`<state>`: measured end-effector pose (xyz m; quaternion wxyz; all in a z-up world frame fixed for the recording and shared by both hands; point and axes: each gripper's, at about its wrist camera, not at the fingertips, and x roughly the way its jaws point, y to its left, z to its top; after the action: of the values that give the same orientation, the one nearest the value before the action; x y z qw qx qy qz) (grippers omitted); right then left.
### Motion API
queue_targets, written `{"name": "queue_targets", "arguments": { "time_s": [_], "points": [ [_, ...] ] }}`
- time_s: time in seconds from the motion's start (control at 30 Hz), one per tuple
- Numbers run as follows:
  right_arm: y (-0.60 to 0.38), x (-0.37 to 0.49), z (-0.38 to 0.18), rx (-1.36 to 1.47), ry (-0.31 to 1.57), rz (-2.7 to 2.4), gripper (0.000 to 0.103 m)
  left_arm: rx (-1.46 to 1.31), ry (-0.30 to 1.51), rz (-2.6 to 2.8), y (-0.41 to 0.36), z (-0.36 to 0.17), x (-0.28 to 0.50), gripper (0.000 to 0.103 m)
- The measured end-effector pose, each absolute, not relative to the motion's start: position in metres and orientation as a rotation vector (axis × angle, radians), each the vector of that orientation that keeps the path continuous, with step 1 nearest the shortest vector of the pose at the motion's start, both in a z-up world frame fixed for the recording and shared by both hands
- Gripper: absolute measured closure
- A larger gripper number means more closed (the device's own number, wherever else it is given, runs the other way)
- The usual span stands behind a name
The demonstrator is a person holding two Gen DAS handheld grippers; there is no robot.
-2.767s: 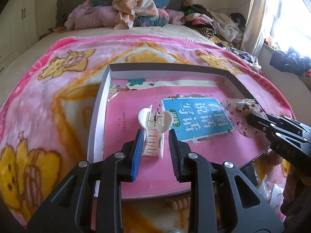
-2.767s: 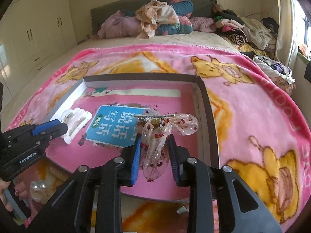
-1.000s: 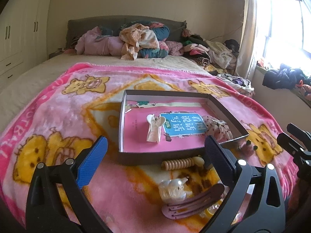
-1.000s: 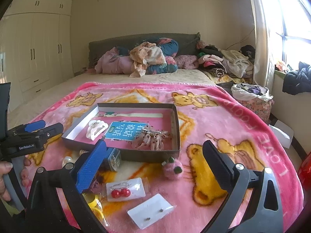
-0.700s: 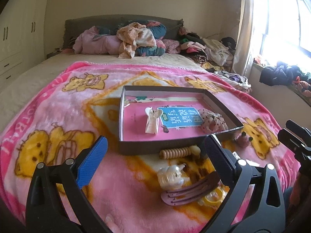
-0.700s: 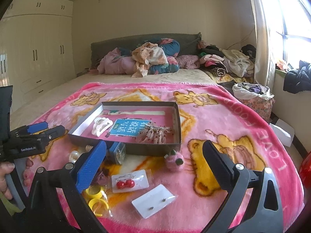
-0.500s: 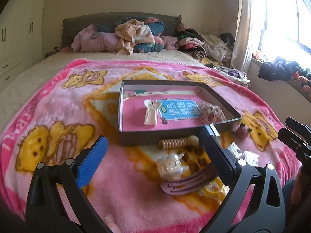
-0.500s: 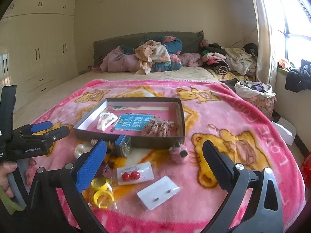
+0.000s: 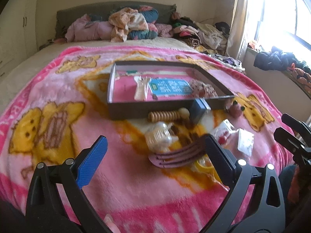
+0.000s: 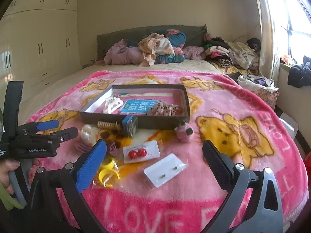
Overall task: Organize jewelry
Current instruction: 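Withdraw both open tools from the grey box toward the remaining jewelry, then grasp the mauve comb clip with the left tool while the right tool grasps the clear earring bag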
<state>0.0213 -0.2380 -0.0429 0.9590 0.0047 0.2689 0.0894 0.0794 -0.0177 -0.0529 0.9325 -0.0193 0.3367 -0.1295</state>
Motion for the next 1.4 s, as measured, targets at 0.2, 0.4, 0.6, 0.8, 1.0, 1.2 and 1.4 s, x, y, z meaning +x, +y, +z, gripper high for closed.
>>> {"name": "queue_targets", "arguments": {
  "time_s": [0.2, 0.4, 0.6, 0.8, 1.0, 1.2, 1.4],
  "points": [
    [-0.24, 0.017, -0.056, 0.002, 0.572, 0.166, 0.007, -0.072, 0.747, -0.281, -0.016, -0.068, 0.078, 0.012],
    [-0.243, 0.018, -0.062, -0.012, 0.584, 0.148, 0.007, -0.162, 0.829, -0.322, -0.014, -0.084, 0.085, 0.021],
    [-0.244, 0.024, -0.07, -0.028, 0.602, 0.126, 0.007, -0.27, 0.899, -0.362, -0.017, -0.097, 0.094, 0.043],
    [-0.246, 0.033, -0.083, -0.015, 0.653, 0.122, 0.007, -0.369, 0.927, -0.369, -0.02, -0.1, 0.105, 0.045],
    [-0.253, 0.048, -0.094, 0.061, 0.72, 0.115, 0.007, -0.424, 0.941, -0.347, -0.017, -0.104, 0.115, 0.07],
    [-0.256, 0.064, -0.108, 0.136, 0.792, 0.12, 0.019, -0.461, 0.927, -0.354, -0.008, -0.104, 0.117, 0.087],
    [-0.25, 0.07, -0.113, 0.125, 0.808, 0.122, 0.042, -0.471, 0.904, -0.379, -0.005, -0.099, 0.114, 0.093]
  ]
}}
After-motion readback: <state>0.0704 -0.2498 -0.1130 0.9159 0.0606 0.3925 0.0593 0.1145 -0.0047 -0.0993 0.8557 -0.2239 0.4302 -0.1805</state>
